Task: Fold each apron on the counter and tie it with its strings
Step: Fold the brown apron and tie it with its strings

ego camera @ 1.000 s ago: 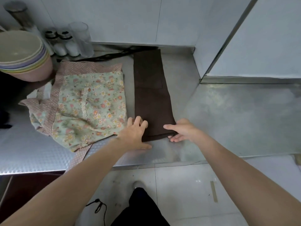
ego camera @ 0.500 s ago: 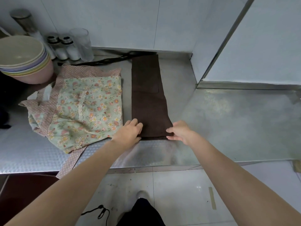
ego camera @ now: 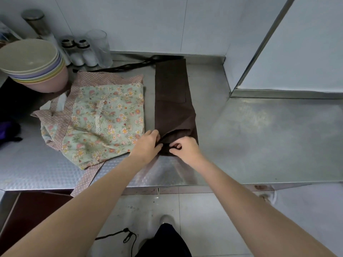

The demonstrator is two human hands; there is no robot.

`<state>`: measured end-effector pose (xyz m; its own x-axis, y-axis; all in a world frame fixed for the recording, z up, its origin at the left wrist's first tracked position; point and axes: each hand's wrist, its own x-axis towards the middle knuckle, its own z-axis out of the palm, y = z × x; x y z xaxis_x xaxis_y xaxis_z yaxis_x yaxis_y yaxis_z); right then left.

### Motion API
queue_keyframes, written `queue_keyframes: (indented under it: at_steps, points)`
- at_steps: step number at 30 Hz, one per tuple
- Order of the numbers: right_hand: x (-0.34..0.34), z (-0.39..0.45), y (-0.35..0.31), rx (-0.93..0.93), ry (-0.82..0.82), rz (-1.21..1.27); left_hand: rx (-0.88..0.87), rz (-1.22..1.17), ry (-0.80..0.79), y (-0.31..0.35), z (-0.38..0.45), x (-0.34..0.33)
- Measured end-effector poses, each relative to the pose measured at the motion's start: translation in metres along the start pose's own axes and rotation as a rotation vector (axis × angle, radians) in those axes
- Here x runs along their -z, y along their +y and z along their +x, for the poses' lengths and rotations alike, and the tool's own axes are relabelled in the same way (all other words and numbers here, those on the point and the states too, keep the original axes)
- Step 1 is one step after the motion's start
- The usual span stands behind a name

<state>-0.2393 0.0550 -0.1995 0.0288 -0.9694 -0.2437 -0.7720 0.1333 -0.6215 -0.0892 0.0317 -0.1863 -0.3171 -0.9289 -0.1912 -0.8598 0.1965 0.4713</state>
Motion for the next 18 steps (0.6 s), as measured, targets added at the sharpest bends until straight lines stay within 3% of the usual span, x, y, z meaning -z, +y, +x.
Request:
queue_keyframes:
  at_steps: [6,8,11,14,18]
  points:
    - [-0.025,-0.002,-0.004,0.181,0.069,-0.449,0.013,-0.071,0.037,0.0,0.003,0.003]
    - [-0.023,-0.005,-0.005,0.262,0.161,-0.534,0.004,-0.052,0.071,0.004,0.005,0.002]
    - [-0.023,-0.012,0.002,0.404,0.328,-0.485,-0.004,-0.006,0.131,0.007,0.006,0.0]
    - [-0.022,-0.019,0.016,0.495,0.328,-0.495,-0.04,0.073,0.126,0.007,0.007,-0.004]
    - [-0.027,-0.023,0.022,0.448,0.245,-0.429,-0.091,0.155,0.021,0.006,0.002,-0.017]
